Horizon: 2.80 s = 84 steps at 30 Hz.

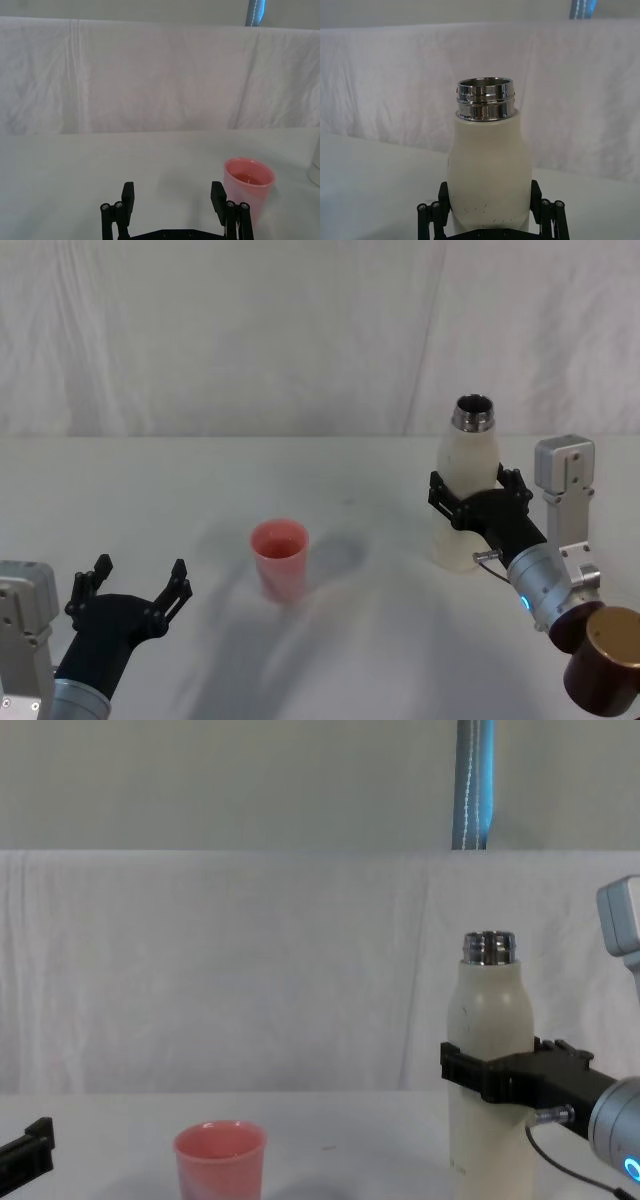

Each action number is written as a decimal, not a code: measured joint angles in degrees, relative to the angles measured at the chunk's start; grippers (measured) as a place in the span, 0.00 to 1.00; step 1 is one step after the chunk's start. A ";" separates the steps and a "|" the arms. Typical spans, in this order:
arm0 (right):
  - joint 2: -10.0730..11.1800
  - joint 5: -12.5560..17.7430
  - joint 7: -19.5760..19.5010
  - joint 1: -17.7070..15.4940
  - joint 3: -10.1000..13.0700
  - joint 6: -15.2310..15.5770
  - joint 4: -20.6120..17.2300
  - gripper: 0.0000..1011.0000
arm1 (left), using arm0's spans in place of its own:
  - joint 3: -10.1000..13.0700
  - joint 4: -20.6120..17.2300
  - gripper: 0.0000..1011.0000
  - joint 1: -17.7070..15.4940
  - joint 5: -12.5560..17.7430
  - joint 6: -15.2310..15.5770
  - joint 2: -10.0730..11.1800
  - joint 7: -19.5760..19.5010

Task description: Grasp the thermos with one hand and pour water into the cup lid.

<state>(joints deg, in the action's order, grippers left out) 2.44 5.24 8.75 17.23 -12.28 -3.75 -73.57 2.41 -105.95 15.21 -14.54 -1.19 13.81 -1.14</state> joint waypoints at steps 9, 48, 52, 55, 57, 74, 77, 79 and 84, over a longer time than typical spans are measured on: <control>2.36 -3.84 1.10 1.47 -2.17 -1.84 -1.21 0.94 | 0.00 0.00 0.99 0.00 0.00 0.00 0.00 0.00; 11.20 -31.64 0.69 8.85 -17.70 -11.62 1.33 0.94 | 0.01 0.00 0.99 0.00 0.00 0.00 0.00 0.00; 11.26 -33.22 0.12 9.35 -18.44 -11.10 1.97 0.94 | 0.00 0.00 0.99 0.00 0.00 0.00 0.00 0.00; 11.45 -34.39 -0.14 9.73 -19.03 -10.93 2.31 0.94 | 0.00 0.00 0.99 0.00 0.00 0.00 0.00 0.00; 11.67 -35.49 -0.41 10.09 -19.59 -10.82 2.60 0.94 | 0.00 0.00 0.99 0.00 0.00 0.00 0.00 0.00; 12.23 -40.78 -2.20 11.47 -21.99 -7.72 3.24 0.94 | 0.00 0.00 0.99 0.00 0.00 0.00 0.00 0.00; 11.87 -41.30 -2.74 11.70 -22.09 -7.16 3.69 0.94 | 0.00 0.00 0.99 0.00 0.00 0.00 0.00 0.00; 11.60 -41.84 -3.25 11.90 -22.22 -6.73 4.02 0.94 | 0.00 0.00 0.99 0.00 0.00 0.00 0.00 0.00; 11.17 -43.10 -4.23 12.30 -22.62 -6.03 4.48 0.94 | 0.01 0.00 0.99 0.00 0.00 0.00 0.00 0.00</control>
<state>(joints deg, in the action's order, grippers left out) 13.61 -37.85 4.52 29.53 -34.90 -9.78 -69.09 2.42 -105.95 15.21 -14.54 -1.19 13.81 -1.14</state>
